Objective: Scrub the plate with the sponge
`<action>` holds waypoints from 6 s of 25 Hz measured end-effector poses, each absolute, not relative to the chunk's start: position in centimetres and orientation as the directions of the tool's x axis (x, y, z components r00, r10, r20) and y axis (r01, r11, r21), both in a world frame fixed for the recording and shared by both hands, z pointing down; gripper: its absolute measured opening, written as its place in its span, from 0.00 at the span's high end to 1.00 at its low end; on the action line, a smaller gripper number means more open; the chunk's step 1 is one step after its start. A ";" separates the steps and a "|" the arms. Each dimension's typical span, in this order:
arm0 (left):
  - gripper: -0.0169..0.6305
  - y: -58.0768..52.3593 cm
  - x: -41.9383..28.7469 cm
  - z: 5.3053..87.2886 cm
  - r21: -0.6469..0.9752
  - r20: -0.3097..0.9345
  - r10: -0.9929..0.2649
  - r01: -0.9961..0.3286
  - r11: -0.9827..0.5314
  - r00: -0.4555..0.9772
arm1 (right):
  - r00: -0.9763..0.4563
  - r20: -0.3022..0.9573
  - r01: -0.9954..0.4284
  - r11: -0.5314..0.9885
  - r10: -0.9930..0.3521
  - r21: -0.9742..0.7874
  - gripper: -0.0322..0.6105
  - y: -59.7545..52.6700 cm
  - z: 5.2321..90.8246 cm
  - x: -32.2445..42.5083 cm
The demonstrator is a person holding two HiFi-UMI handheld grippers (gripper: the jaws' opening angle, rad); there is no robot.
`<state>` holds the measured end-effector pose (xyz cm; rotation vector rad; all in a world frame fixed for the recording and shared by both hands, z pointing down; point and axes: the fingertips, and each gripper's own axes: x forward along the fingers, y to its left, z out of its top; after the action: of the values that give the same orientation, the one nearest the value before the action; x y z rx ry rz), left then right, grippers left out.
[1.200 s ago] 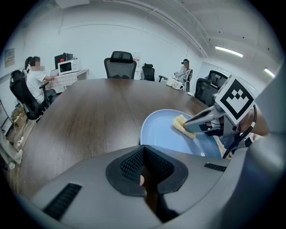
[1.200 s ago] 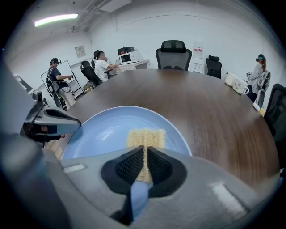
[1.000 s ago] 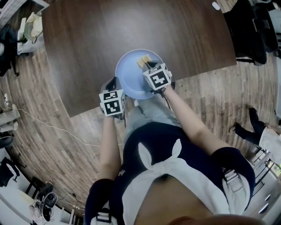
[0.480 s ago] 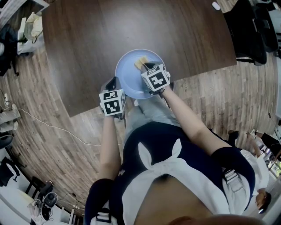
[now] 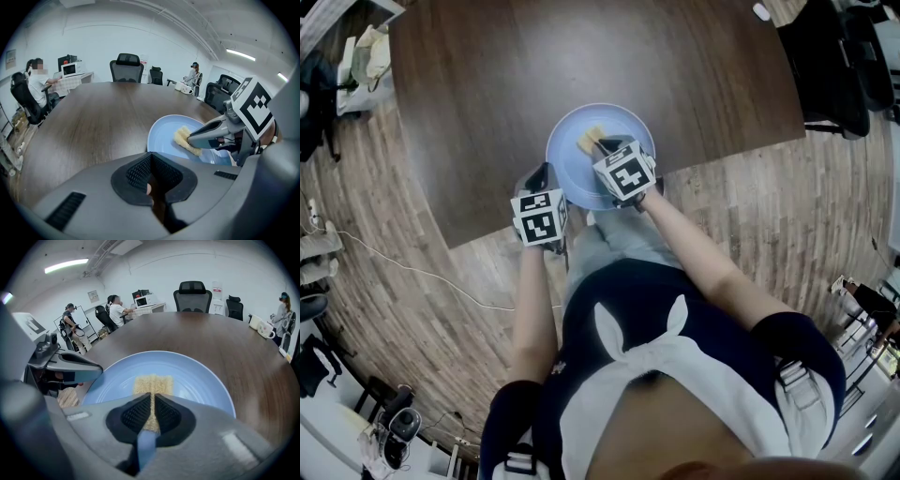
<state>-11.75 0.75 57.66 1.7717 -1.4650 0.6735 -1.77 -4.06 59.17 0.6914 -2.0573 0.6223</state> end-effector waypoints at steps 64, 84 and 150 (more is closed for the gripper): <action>0.97 0.2 -12.0 57.3 0.197 0.775 -0.601 -0.979 -0.061 0.194 | -0.599 0.800 -0.425 0.831 0.038 -0.358 0.91 4.6 59.7 -7.4; 0.97 0.5 -12.0 57.3 0.186 0.777 -0.599 -0.979 -0.077 0.195 | -0.587 0.808 -0.406 0.844 0.053 -0.351 0.91 6.1 59.1 -6.7; 0.98 0.6 -11.7 57.2 0.186 0.777 -0.595 -0.978 -0.093 0.204 | -0.518 0.846 -0.571 0.788 -0.130 -0.229 0.91 -1.6 59.4 -1.4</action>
<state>-11.69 0.56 57.18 1.7784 -1.4739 0.6924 -1.39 -1.58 59.38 0.5205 -2.0701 0.6160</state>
